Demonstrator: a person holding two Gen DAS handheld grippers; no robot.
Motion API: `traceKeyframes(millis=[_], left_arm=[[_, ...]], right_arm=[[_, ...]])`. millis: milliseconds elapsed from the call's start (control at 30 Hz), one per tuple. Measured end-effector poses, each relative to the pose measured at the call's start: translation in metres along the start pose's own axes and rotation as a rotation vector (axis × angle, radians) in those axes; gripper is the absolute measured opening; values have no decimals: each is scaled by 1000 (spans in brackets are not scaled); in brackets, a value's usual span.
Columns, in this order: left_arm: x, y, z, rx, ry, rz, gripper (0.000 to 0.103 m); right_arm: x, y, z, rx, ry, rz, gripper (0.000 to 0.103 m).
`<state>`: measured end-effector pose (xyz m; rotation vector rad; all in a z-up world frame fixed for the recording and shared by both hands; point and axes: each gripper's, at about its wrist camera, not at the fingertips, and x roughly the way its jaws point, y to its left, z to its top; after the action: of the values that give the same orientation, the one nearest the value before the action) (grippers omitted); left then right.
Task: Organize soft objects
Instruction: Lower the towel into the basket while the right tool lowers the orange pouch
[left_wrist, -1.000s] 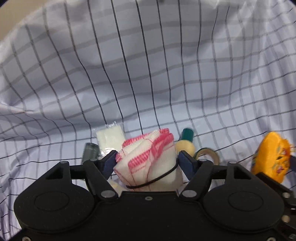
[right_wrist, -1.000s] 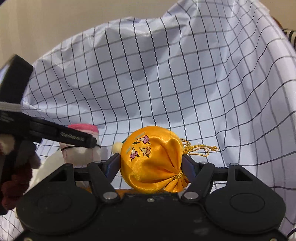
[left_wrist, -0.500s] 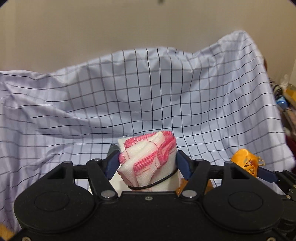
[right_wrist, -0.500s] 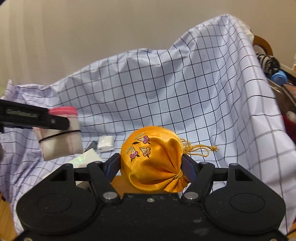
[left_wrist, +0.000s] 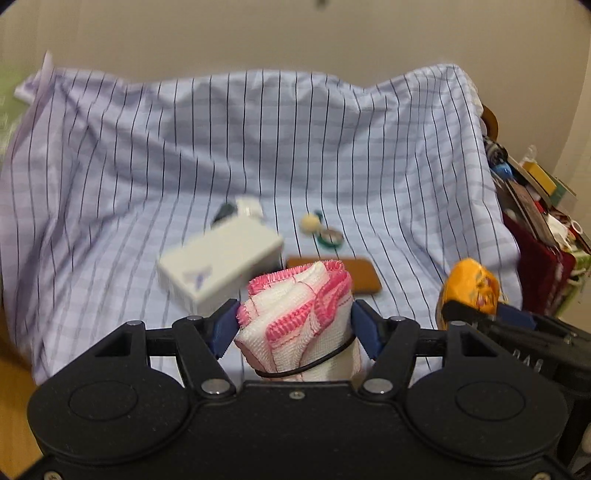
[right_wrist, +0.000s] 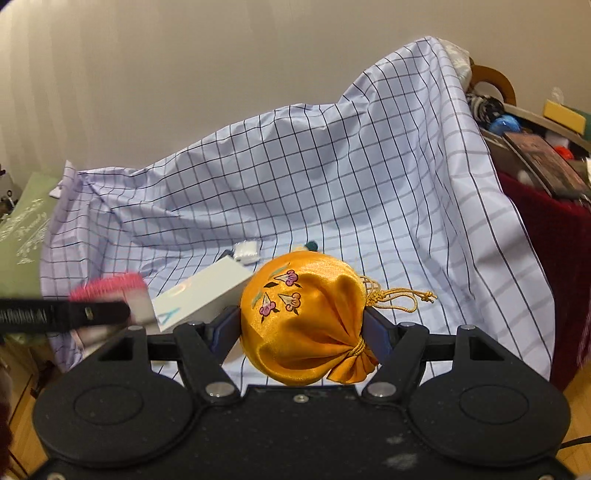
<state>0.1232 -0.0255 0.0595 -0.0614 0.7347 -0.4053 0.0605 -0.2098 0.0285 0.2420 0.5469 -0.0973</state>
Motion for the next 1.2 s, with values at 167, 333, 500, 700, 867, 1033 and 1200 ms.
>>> traceKeyframes(millis=[167, 333, 500, 700, 867, 1033, 1200], left_arm=[[-7, -5, -36, -46, 40, 11, 61], [-17, -11, -64, -91, 40, 32, 61], [-22, -12, -86, -113, 13, 116, 61], [0, 6, -101, -203, 83, 140, 61], [-3, 12, -112, -231, 68, 164, 61], [-6, 10, -116, -228, 56, 170, 65], [-13, 10, -118, -229, 32, 183, 71]], right_arm=[[-26, 0, -22, 15, 0, 22, 70], [-53, 0, -41, 34, -21, 53, 70], [-73, 0, -57, 37, -25, 57, 71], [-64, 7, -68, 13, 17, 28, 71], [-63, 16, -78, -30, 35, 27, 70], [-61, 23, -81, -51, 58, 36, 71], [-60, 25, -84, -67, 69, 37, 71]])
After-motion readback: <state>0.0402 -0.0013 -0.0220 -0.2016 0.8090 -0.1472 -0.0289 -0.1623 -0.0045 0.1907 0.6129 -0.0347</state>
